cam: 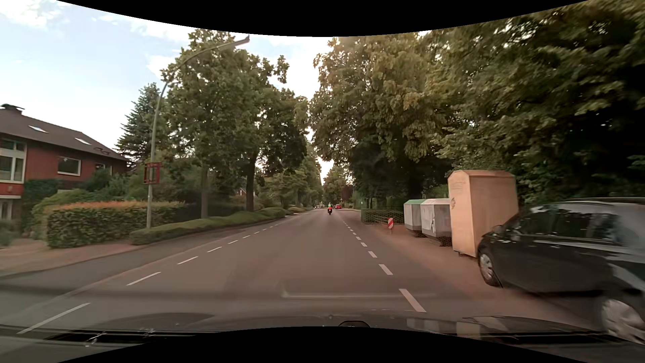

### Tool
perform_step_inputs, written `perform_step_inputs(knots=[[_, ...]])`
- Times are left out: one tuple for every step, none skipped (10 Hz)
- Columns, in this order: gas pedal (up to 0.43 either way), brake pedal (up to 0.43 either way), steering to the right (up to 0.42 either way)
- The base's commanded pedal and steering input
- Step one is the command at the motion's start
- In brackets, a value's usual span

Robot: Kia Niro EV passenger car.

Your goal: Follow the waypoints while adhering to traffic rules and regulations

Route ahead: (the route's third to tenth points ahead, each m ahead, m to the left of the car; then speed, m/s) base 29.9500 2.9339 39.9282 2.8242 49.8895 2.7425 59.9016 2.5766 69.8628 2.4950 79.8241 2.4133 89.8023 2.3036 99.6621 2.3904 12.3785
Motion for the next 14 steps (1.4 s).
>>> perform_step_inputs(knots=[[0.177,0.000,-0.001],[0.177,0.000,-0.001],[0.177,0.000,-0.001],[0.177,0.000,-0.001],[0.177,0.000,-0.001],[0.177,0.000,-0.001],[0.177,0.000,-0.001],[0.177,0.000,-0.001],[0.177,0.000,-0.001],[0.177,0.000,-0.001],[0.177,0.000,-0.001],[0.177,0.000,-0.001],[0.177,0.000,-0.001],[0.177,0.000,-0.001]])
